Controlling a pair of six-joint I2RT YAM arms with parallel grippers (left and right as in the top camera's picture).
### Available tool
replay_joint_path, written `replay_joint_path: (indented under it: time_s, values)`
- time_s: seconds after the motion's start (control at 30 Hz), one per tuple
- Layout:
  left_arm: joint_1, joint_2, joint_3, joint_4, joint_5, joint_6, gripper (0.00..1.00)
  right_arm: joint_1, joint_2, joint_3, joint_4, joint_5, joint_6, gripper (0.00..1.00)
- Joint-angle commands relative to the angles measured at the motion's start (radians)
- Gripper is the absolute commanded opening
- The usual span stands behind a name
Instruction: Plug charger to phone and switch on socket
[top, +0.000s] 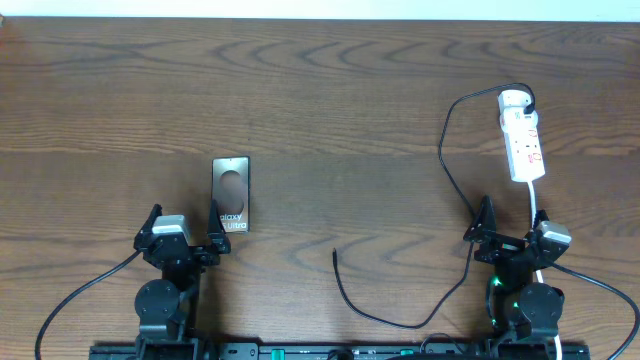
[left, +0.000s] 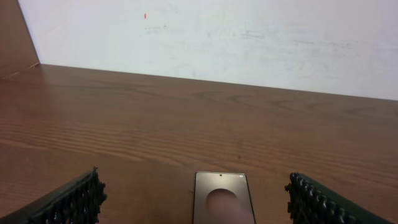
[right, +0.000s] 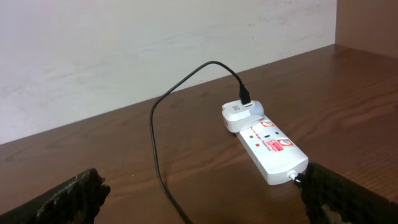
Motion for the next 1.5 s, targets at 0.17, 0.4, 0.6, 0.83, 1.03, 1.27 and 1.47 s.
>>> replay_joint_path:
  time_s: [0.17,0.4,0.6,0.83,1.03,1.27,1.47]
  values:
    - [0.005,-0.005,-0.017,-0.043,-0.01,0.013,0.93,0.011,-0.005,-0.001,-0.004,0.005,-0.013,0.99]
    - [0.005,-0.005,-0.017,-0.044,-0.01,0.013,0.92,0.011,-0.005,-0.001,-0.004,0.005,-0.013,0.99]
    - [0.005,-0.003,-0.017,-0.043,-0.01,0.013,0.92,0.011,-0.005,-0.001,-0.004,0.005,-0.013,0.99]
    - [0.005,-0.001,-0.017,-0.043,-0.01,0.013,0.93,0.011,-0.005,-0.001,-0.004,0.005,-0.013,0.99]
    - [0.005,-0.001,-0.017,-0.043,-0.01,0.013,0.92,0.011,-0.005,-0.001,-0.004,0.005,-0.013,0.99]
    - [0.005,-0.001,-0.017,-0.04,-0.01,-0.003,0.92,0.011,-0.005,-0.001,-0.004,0.005,-0.013,0.99]
    - [0.005,-0.001,0.01,0.0,-0.009,-0.064,0.93,0.011,-0.005,-0.001,-0.004,0.005,-0.013,0.99]
